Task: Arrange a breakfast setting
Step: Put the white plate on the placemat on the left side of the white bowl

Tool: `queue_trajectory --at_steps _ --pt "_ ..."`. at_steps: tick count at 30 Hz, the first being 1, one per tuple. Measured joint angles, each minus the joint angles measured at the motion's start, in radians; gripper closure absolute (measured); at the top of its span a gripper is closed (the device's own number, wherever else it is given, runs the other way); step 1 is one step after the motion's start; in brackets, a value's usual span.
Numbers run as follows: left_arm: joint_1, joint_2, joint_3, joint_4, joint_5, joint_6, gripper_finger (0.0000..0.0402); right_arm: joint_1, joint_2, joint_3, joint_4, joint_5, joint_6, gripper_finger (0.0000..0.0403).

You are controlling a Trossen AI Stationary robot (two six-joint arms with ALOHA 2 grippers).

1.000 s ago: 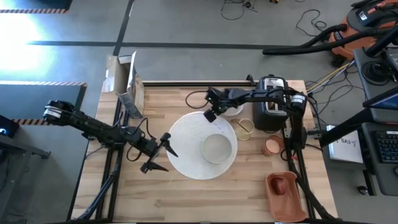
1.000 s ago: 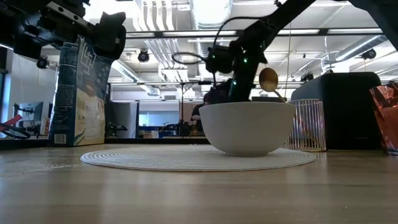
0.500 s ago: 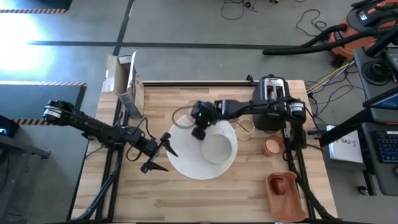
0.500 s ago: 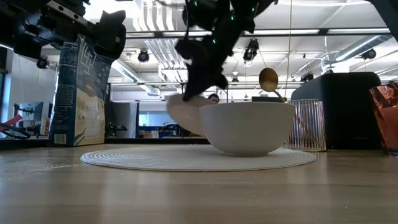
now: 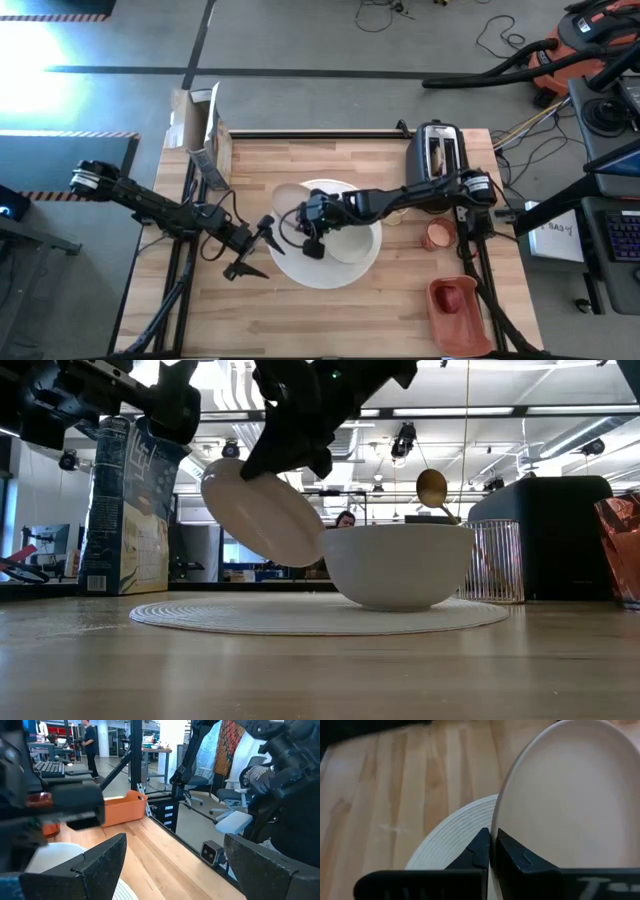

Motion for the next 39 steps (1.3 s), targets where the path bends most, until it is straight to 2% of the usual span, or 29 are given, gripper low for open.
queue_trajectory --at_steps 8,16,19,24,29,35,39 --pt "-0.013 -0.008 0.006 0.000 0.000 0.000 0.0084 0.032 0.116 0.005 0.038 0.000 0.008 0.0394" --pt "-0.019 -0.026 0.006 -0.005 0.000 0.000 0.0084 0.062 0.215 0.098 0.037 -0.029 0.006 0.0394" --pt "-0.019 -0.028 0.005 -0.010 0.000 0.000 0.0084 0.078 0.242 0.143 0.009 -0.075 0.006 0.0394" --pt "-0.024 -0.028 0.004 -0.010 0.000 0.000 0.0084 0.086 0.281 0.225 -0.138 -0.080 0.007 0.0391" --pt "-0.032 -0.028 0.004 -0.010 0.000 0.000 0.0084 0.090 0.308 0.266 -0.209 -0.081 0.014 0.0369" --pt "-0.036 -0.028 0.004 -0.009 0.000 0.000 0.0084 0.094 0.306 0.293 -0.229 -0.086 0.015 0.0320" --pt "-0.038 -0.028 0.004 -0.009 0.001 0.000 0.0084 0.092 0.303 0.379 -0.371 -0.079 0.016 0.0288"
